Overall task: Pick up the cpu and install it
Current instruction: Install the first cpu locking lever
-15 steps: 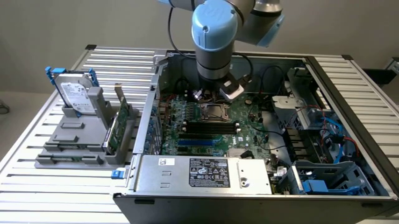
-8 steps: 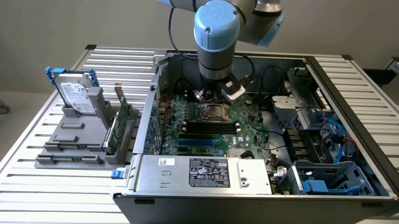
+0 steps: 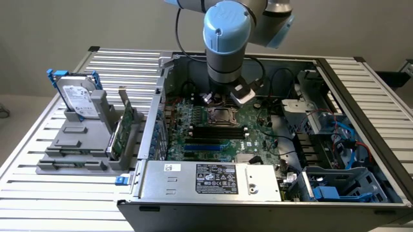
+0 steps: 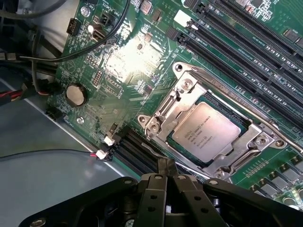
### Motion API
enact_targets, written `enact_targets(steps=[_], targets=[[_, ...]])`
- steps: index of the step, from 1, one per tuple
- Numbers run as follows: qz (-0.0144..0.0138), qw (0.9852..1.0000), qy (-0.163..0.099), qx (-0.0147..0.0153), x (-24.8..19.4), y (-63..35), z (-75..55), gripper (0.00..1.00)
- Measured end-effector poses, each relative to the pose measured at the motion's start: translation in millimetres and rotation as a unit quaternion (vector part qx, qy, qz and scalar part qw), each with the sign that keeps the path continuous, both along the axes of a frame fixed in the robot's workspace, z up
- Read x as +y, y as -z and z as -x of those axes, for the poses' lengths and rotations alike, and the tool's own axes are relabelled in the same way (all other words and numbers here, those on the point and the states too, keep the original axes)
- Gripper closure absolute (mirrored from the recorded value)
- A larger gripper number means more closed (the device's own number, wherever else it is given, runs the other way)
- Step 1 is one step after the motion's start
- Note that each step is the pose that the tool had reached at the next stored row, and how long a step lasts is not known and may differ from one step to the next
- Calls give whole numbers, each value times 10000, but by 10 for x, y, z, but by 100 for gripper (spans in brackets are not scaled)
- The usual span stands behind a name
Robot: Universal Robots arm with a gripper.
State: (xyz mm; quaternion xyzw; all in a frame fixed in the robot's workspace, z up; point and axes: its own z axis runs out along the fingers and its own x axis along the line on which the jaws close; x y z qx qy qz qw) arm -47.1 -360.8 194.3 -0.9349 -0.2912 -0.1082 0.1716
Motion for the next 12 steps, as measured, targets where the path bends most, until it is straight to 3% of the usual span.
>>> enact_targets(steps=[2,5,8,12], targets=[[-1,10000,6,41,1,0,-8,89],[1,9999,6,158,0,-1,-26,89],[1,9997,6,251,0,-1,-55,89],[2,9995,7,329,-1,-1,-97,89]])
